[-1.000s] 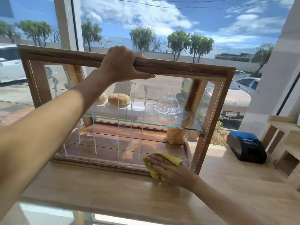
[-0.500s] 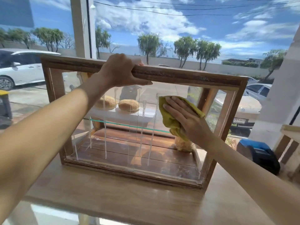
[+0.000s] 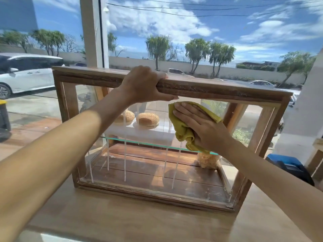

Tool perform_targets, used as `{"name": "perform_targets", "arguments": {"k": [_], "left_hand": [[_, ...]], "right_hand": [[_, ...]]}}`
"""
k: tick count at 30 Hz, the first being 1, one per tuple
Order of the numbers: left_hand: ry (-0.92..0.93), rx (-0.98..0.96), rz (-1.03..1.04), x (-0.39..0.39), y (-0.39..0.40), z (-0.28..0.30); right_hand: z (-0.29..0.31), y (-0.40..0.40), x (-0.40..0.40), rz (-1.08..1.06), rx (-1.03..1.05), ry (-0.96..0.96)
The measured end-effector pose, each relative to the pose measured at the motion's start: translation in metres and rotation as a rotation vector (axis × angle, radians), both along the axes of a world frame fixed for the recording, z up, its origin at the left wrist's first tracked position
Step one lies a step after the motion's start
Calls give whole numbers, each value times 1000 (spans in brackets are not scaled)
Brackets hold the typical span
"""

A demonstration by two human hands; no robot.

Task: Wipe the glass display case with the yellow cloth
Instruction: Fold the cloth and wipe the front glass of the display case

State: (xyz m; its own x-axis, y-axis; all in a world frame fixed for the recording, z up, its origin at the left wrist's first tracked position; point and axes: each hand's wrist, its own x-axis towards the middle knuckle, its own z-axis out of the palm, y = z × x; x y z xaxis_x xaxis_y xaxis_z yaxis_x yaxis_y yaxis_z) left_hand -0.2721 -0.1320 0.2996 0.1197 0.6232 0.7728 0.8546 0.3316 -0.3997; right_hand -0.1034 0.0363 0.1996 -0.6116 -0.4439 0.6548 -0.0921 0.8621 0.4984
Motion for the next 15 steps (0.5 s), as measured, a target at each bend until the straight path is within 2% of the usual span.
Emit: {"name": "perform_targets", "arguments": {"k": [6, 15], "left_hand": [[-4, 16, 32, 1, -2, -1], [-9, 38, 45, 0, -3, -3]], "right_hand": [[-13, -15, -13, -5, 5, 28], [-62, -14, -24, 6, 5, -97]]}}
